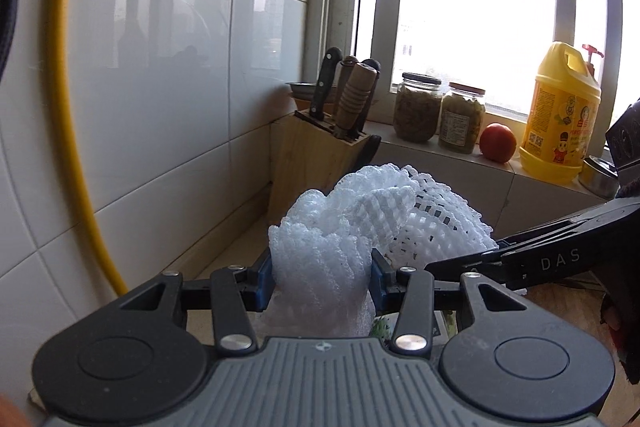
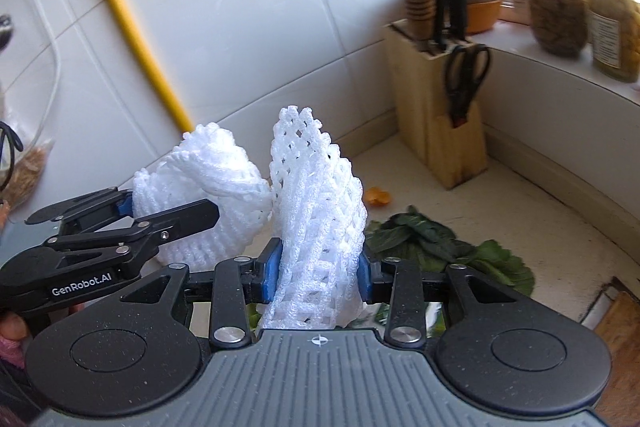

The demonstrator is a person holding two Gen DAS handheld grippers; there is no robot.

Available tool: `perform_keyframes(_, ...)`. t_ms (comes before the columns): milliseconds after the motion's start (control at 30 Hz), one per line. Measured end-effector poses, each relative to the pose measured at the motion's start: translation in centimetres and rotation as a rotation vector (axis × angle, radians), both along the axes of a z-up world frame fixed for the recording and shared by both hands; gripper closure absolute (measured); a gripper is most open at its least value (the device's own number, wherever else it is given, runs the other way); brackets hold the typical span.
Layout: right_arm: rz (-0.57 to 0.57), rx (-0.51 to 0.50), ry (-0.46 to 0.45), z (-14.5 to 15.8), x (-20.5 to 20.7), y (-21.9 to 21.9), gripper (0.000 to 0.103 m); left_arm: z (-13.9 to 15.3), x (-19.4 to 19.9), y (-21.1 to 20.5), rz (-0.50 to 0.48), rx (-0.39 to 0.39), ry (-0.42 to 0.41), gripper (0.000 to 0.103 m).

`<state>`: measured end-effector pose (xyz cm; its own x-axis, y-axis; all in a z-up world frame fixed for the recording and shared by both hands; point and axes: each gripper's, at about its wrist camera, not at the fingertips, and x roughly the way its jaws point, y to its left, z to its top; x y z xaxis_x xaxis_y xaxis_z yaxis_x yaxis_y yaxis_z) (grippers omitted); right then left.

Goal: Collect trash
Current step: 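Carry both held foam nets off the counter toward the black bin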

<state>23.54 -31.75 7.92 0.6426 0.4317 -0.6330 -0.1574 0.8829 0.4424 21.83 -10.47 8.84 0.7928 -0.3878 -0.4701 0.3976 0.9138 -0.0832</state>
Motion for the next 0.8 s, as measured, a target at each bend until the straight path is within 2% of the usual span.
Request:
perform_keyframes(400,0.119,0.015,-0.012,-0.4,-0.8,3.1,0.058,-0.5,-3.8,1.6,0.101,0.034,0.018,0.061)
perform_keyframes(633,0.124,0.004,-0.002,-0.5,-1.8,4.7,0.058,-1.3,-4.9,2.3,0.108,0.021,0.04,0.061)
perform_keyframes(800,0.118,-0.07,-0.014,0.1,-2.8,7.1,0.058,-1.6,-5.8,3.1,0.078,-0.001,0.044,0.061)
